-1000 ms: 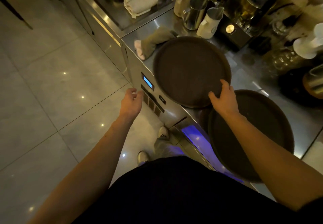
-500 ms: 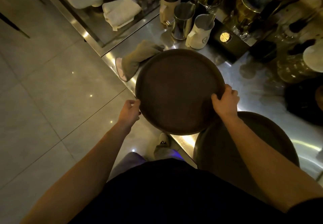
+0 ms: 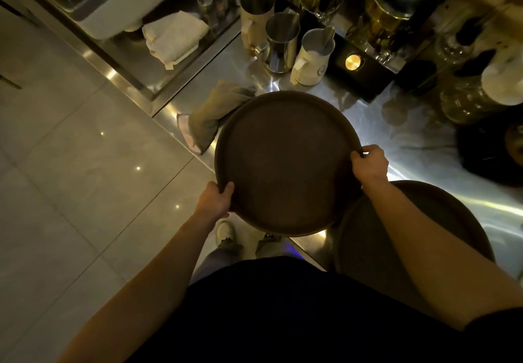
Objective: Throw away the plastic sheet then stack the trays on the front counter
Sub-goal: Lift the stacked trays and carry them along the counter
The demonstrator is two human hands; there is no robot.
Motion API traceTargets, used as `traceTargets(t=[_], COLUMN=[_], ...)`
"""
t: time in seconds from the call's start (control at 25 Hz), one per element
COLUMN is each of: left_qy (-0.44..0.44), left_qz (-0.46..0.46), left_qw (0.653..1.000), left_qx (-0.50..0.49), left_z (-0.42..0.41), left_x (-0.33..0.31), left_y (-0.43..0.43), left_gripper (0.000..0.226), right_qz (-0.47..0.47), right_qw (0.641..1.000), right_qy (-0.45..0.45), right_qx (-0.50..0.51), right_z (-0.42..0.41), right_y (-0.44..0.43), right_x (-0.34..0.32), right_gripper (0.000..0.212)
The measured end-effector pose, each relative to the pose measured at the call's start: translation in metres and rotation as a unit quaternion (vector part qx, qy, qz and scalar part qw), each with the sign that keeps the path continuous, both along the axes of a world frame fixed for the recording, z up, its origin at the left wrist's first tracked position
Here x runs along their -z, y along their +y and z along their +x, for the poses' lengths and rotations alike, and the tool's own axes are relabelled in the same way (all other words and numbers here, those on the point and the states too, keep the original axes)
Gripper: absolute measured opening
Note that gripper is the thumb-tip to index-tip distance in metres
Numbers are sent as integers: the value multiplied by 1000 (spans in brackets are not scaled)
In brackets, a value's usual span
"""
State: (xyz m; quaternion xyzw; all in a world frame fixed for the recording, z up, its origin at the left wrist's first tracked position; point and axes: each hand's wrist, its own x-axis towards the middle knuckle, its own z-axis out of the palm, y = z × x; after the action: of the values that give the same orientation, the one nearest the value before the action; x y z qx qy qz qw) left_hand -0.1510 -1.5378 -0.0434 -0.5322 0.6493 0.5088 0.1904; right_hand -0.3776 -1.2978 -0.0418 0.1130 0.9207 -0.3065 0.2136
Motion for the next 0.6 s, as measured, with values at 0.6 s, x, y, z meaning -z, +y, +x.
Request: traceTargets(t=[0.6], left_qy=[122], left_qz=[-78], left_qw=[989], left_qx=[15], left_z=[19], left_x=[-10], left_y=[-19], left_gripper=[25], right_qz=[-27], right_qw=[999], right_qy=[36], right_qx=[28], right_z=[23], right_y=[-15], right_x=[-11], right_gripper=[29])
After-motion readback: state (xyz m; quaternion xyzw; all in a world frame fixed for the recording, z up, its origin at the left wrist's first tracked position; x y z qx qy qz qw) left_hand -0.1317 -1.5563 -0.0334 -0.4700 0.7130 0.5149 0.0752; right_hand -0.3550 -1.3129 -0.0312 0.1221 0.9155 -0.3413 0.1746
